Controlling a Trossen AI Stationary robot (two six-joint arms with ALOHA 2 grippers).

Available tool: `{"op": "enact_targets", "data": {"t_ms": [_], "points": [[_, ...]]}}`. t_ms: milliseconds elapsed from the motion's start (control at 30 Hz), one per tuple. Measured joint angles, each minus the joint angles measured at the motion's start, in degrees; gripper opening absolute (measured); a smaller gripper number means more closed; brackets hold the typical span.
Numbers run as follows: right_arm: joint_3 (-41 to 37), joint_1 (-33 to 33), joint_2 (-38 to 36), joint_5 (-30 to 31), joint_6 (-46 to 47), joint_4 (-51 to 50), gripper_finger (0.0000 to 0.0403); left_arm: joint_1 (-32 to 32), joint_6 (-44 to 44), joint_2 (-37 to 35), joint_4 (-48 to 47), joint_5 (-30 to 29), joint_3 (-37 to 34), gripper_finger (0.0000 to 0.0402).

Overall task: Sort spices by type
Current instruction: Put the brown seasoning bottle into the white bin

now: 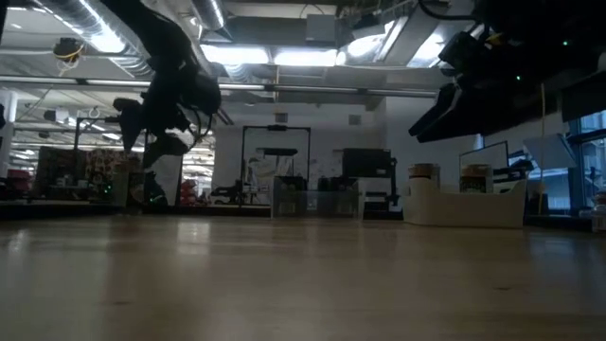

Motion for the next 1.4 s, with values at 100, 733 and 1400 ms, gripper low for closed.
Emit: {"op": "enact_targets", "data": {"t_ms": [100, 733, 1400], "points": [[0.00, 0.00, 0.00, -0.04, 0.50, 0.00, 0.0308, 0.00, -0.89, 1.96, -0.42, -0.06, 0.00, 0.0292], [0.00, 0.02, 0.00, -0.04, 1.24, -0.02, 0.0308, -4.68, 4.75, 5.90, 0.02, 6.80, 1.79, 0.0288], [0.00, 0.00, 0.00, -0.04, 1.24, -1.30, 0.0308, -22.12, 0.41, 6.34, -6.46, 19.91, 14.67, 0.0287]]}}
